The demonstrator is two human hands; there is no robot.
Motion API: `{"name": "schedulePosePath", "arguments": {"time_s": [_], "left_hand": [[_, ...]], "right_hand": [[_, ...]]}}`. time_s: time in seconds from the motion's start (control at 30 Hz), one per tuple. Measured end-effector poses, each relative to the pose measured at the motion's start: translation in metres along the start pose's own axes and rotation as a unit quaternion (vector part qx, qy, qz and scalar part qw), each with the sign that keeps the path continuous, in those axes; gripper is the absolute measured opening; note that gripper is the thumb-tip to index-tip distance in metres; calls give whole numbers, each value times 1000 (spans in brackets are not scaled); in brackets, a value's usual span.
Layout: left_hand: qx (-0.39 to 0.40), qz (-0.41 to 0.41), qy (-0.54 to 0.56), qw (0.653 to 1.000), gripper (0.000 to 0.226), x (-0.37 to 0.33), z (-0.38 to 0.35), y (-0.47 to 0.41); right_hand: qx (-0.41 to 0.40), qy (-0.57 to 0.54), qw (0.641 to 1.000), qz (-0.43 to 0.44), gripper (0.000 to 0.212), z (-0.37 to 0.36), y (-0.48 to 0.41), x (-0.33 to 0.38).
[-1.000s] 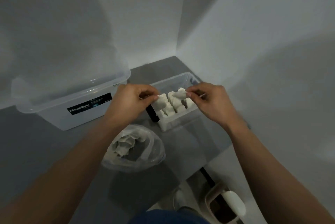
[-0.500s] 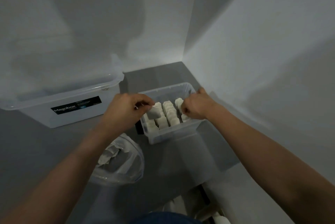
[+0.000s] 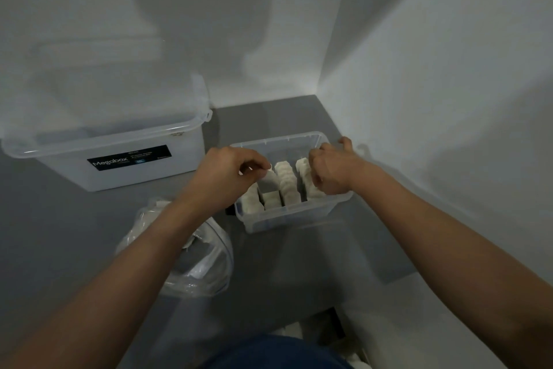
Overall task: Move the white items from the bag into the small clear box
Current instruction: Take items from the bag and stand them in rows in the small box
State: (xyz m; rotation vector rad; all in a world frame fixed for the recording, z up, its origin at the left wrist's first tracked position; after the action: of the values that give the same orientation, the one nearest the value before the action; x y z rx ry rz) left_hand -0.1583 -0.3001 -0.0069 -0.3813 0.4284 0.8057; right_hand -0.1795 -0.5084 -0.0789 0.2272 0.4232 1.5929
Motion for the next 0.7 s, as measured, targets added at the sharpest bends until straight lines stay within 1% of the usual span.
{"name": "schedulePosePath", "arguments": {"time_s": [0.07, 0.2, 0.37, 0.5, 0.53, 0.57, 0.6, 0.67, 0.7], "left_hand": [[4, -2, -1, 1000, 13, 0, -5, -2], [4, -11, -9, 1000, 13, -4, -13, -7], [21, -4, -8, 1000, 13, 0, -21, -9], [27, -2, -7, 1000, 12, 1, -28, -12], [31, -2, -9, 999, 12, 0, -31, -13], [38, -1, -9, 999, 12, 0, -34, -15], [46, -2, -7, 999, 12, -2, -38, -16], [61, -4, -5, 998, 13, -8, -47, -23], [71, -7, -6, 997, 13, -12, -53, -27]], "right_hand": [[7, -17, 1000, 10, 30, -1, 0, 1], [-6, -20, 1000, 6, 32, -11, -7, 0], [-45, 23, 999, 17, 27, -17, -13, 1], [-61, 6, 998, 27, 22, -9, -10, 0], [-83, -16, 996, 25, 22, -4, -6, -2], [-123, -51, 991, 16, 24, 2, 1, -7], [-180, -97, 979, 0, 27, 11, 10, -14], [-299, -198, 932, -53, 30, 23, 34, -35], [-324, -240, 911, -84, 30, 22, 44, -46]]}}
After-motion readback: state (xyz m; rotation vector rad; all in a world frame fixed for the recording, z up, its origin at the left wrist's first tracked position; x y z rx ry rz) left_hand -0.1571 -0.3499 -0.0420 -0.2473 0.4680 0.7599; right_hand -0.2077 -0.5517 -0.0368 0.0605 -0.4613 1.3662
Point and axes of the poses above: each hand's wrist, its own y-axis away from the middle knuckle, its own z-axis out of the back of the hand, x = y × z, the point moved 8 cm from there along -y, towards the middle knuckle, and after that the axes turned 10 degrees about -y, right-handed, at the moved point
